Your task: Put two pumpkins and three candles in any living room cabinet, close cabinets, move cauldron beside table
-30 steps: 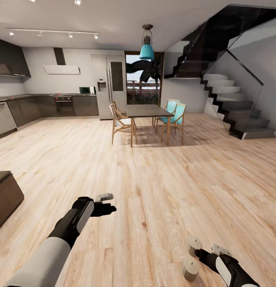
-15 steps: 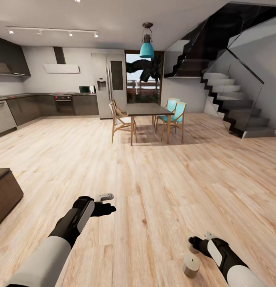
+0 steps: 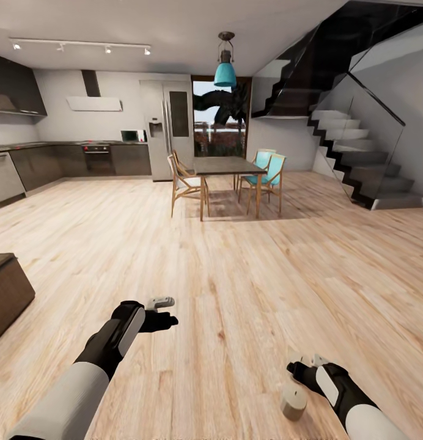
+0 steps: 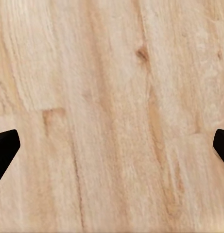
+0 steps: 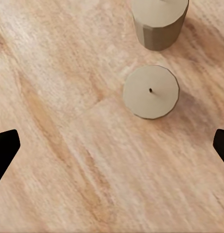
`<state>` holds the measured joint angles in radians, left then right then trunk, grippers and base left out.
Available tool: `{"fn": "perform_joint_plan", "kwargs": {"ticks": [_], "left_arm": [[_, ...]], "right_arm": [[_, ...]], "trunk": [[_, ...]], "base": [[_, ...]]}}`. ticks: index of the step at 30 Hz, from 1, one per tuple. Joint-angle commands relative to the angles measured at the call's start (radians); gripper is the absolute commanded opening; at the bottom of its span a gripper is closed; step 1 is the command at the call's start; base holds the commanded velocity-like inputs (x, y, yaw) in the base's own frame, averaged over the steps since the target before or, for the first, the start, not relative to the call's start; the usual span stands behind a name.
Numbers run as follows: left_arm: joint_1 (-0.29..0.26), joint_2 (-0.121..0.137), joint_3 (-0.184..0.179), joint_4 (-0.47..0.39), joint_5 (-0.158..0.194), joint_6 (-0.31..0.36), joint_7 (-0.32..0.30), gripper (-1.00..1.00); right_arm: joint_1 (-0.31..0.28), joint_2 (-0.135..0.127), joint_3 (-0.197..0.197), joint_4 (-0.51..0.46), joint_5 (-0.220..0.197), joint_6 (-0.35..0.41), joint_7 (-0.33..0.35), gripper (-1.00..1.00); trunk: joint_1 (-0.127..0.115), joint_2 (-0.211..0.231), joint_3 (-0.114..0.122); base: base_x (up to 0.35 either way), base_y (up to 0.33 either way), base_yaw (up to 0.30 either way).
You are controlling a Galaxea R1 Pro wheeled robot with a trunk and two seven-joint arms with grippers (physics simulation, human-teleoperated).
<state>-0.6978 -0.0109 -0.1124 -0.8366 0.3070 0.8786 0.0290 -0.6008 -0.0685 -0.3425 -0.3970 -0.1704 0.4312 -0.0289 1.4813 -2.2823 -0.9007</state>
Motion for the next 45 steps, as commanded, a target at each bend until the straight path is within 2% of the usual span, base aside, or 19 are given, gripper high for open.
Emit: {"fn": "perform_joint_plan", "kwargs": {"ticks": [1,9,19,31,33,45], "left_arm": [[0.0,0.0,-0.001,-0.001,0.004,0.008,0.003,1.0],[0.0,0.001,-0.001,-0.001,0.005,0.022,0.002,1.0],[-0.001,0.0,-0.003,-0.003,0.003,0.026,0.002,1.0],[0.0,0.0,-0.003,-0.009,0.003,0.034,0.002,1.0],[0.0,0.0,-0.003,-0.01,0.004,0.036,0.002,1.0],[0.0,0.0,-0.002,-0.014,0.009,0.041,0.0,1.0]], "right_arm": [[0.0,0.001,-0.001,-0.002,-0.01,0.005,-0.003,1.0],[0.001,0.002,0.005,-0.001,-0.008,0.018,-0.004,1.0],[0.0,0.0,0.001,-0.002,-0.01,0.137,-0.01,1.0],[-0.001,0.0,-0.005,-0.002,-0.012,0.154,-0.011,1.0],[-0.001,0.0,-0.005,-0.002,-0.012,0.154,-0.011,1.0],[0.0,-0.001,-0.006,-0.002,-0.012,0.155,-0.011,1.0]], "trunk": [[0.004,-0.008,-0.004],[0.034,-0.064,-0.029],[0.073,-0.134,-0.061],[0.119,-0.218,-0.098],[0.12,-0.218,-0.106],[0.12,-0.218,-0.106]], "base": [[0.0,0.0,0.0],[0.0,0.0,0.0],[0.0,0.0,0.0],[0.0,0.0,0.0],[0.0,0.0,0.0],[0.0,0.0,0.0]]}}
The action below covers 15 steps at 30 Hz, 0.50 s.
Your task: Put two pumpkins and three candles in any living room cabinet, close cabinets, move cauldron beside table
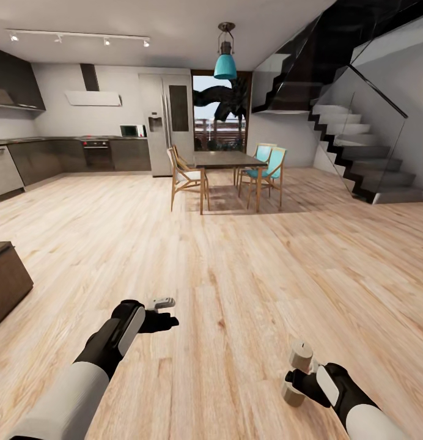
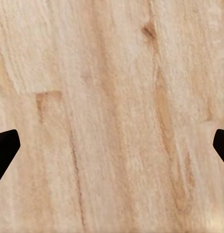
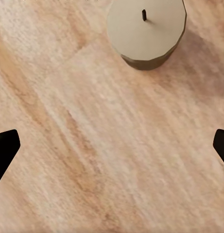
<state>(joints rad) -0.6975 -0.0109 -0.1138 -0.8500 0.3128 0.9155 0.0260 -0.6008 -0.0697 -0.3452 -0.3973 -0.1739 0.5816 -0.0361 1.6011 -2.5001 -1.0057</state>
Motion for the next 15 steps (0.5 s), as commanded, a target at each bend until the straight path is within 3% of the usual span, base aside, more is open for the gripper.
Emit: {"fn": "perform_joint_plan", "kwargs": {"ticks": [1,15], "left_arm": [[0.0,0.0,-0.001,-0.001,0.003,0.004,0.002,1.0],[0.0,0.0,-0.001,-0.001,0.002,0.009,0.003,1.0]], "right_arm": [[0.0,0.0,-0.003,-0.001,-0.009,0.004,-0.004,1.0],[0.0,0.001,-0.004,-0.001,-0.009,0.004,-0.004,1.0]], "trunk": [[0.0,0.0,-0.001],[0.0,0.0,-0.001]], "base": [[0.041,0.0,0.0],[0.192,0.0,0.0]]}}
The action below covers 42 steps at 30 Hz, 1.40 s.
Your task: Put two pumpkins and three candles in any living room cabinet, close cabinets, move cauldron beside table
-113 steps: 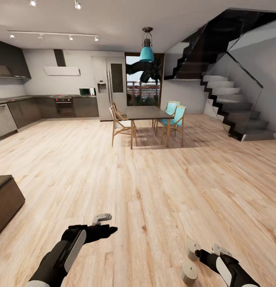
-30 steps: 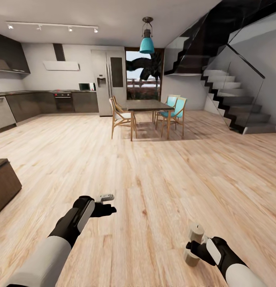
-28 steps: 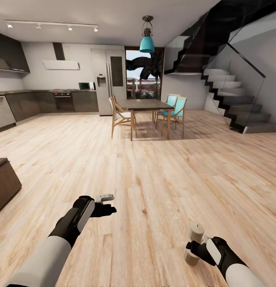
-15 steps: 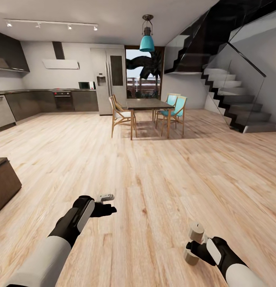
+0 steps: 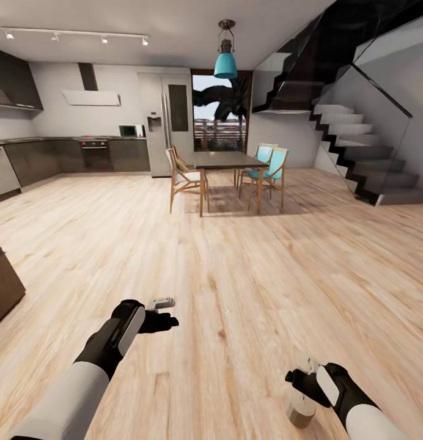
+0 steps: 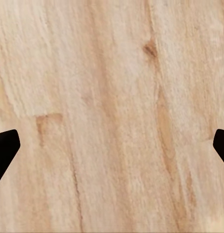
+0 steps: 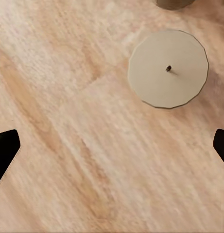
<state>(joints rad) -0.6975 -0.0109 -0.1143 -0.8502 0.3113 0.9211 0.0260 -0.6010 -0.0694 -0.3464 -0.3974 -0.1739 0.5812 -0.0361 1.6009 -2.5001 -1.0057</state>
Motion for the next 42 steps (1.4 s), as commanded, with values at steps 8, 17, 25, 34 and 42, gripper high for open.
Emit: {"fn": "perform_joint_plan", "kwargs": {"ticks": [8,17,25,34,42], "left_arm": [[0.0,0.0,-0.001,0.0,0.002,0.004,0.003,1.0],[0.0,0.0,-0.001,-0.001,0.002,0.004,0.003,1.0],[0.0,0.0,-0.001,-0.001,0.003,0.003,0.003,1.0],[0.0,0.0,-0.001,0.003,0.002,0.002,0.004,1.0],[0.0,0.0,-0.001,0.004,0.002,0.002,0.005,1.0]], "right_arm": [[0.0,-0.002,-0.004,-0.001,-0.008,0.004,-0.004,1.0],[0.0,-0.006,-0.006,-0.001,-0.006,0.005,-0.023,1.0],[0.0,-0.005,-0.008,-0.001,-0.008,0.003,-0.089,1.0],[0.0,-0.004,-0.007,-0.001,-0.009,0.003,-0.101,1.0],[0.0,-0.003,-0.006,-0.001,-0.009,0.003,-0.102,1.0]], "trunk": [[0.0,0.0,-0.001],[0.0,0.0,-0.001],[0.0,0.0,-0.001],[0.0,0.0,-0.001],[0.0,0.0,-0.001]], "base": [[0.204,-0.095,0.0],[0.112,-0.098,0.0],[0.022,-0.019,0.0],[0.116,-0.108,0.0],[0.041,-0.03,0.0]]}}
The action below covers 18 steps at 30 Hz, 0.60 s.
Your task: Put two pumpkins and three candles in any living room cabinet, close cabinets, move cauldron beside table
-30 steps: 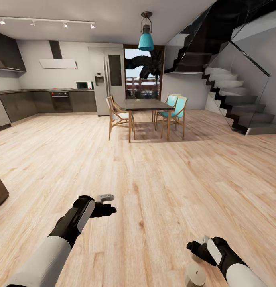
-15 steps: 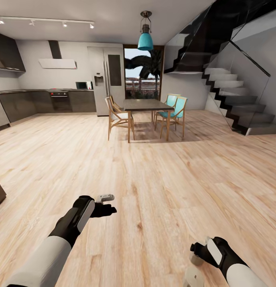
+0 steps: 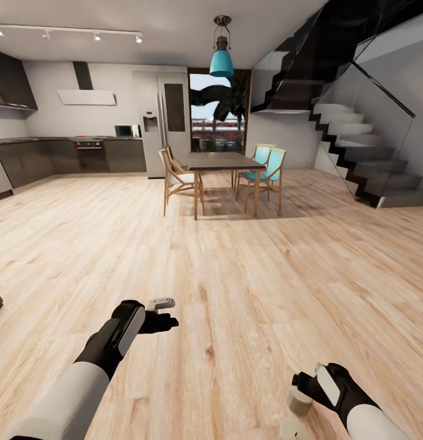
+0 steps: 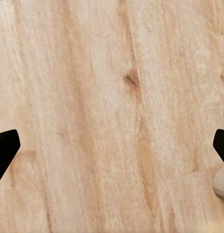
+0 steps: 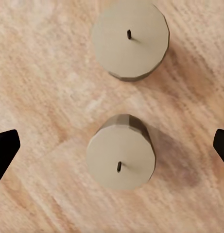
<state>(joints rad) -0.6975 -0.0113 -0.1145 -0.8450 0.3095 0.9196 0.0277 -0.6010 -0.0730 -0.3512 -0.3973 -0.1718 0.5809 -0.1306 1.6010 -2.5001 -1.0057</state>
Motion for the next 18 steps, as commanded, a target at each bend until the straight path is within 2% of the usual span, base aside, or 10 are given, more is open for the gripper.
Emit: {"fn": "perform_joint_plan", "kwargs": {"ticks": [1,16,18], "left_arm": [[0.0,0.0,-0.001,-0.001,0.003,0.004,0.003,1.0],[0.0,0.001,-0.001,-0.005,0.008,0.003,0.0,1.0],[0.0,0.001,0.0,-0.005,0.008,0.003,-0.001,1.0]], "right_arm": [[0.0,0.0,-0.002,-0.002,-0.01,0.004,-0.007,1.0],[0.0,0.002,-0.001,-0.001,-0.01,0.004,-0.007,1.0],[0.0,0.002,-0.001,-0.001,-0.01,0.004,-0.007,1.0]], "trunk": [[0.0,0.0,-0.001],[0.0,0.0,-0.001],[0.001,-0.001,-0.009]], "base": [[0.065,-0.035,0.0],[0.016,-0.009,0.0],[0.001,-0.001,0.0]]}}
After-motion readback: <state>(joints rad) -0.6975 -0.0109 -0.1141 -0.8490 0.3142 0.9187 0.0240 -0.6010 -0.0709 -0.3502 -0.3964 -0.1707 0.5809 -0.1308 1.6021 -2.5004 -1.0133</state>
